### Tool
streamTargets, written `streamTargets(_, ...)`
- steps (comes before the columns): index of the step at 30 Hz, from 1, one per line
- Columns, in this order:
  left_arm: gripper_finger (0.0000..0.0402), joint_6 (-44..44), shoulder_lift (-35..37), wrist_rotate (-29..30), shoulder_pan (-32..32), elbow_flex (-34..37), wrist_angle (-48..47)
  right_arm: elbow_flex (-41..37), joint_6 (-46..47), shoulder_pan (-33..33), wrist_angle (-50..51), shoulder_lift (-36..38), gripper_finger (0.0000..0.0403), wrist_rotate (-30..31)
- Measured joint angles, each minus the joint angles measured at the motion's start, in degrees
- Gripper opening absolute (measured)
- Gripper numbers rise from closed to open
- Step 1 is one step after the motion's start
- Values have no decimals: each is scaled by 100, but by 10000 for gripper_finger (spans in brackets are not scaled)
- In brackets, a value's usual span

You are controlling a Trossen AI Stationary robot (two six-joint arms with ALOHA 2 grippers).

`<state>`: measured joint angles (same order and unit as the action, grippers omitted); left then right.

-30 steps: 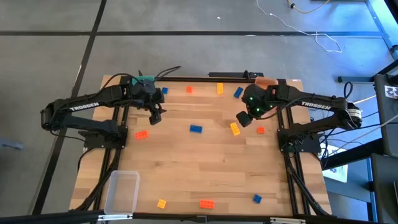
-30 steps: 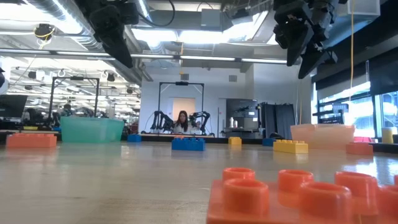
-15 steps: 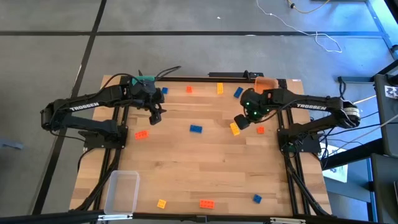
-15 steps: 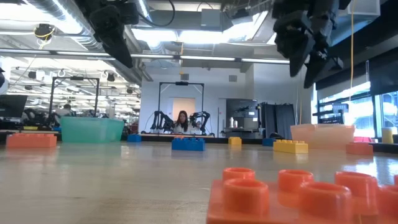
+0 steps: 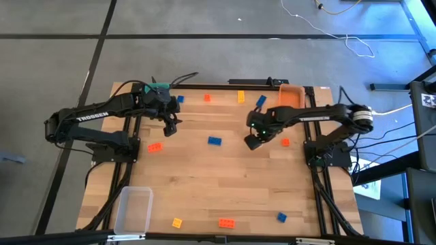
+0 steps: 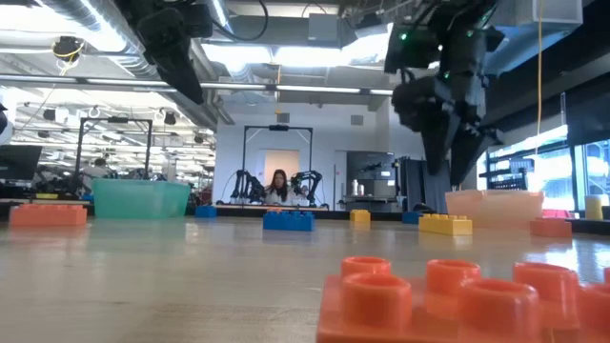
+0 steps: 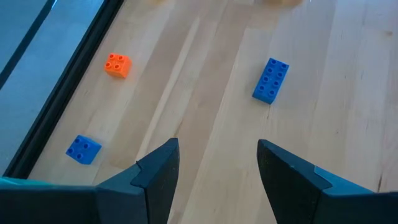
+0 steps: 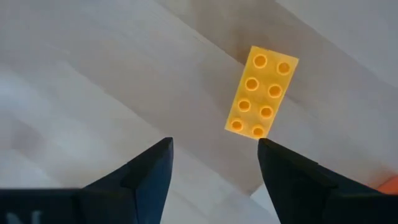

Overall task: Sort & place blocks by color
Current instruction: Put the yellow game piece into the green bin

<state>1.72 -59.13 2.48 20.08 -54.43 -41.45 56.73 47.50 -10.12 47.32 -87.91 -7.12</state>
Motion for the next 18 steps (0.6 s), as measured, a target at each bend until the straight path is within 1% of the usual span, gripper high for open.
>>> streamTargets(6,206,0,0,0,0,0,2,0,41,36,1,-411,234,281)
streamTargets(11,206,2,0,0,0,0,2,0,30,32,-1,-576,234,325)
streamTargets(15,206,0,0,-1,-2,0,2,0,27,32,-3,-734,234,576)
streamTargets(18,206,1,0,0,0,0,4,0,27,30,-42,-876,234,599)
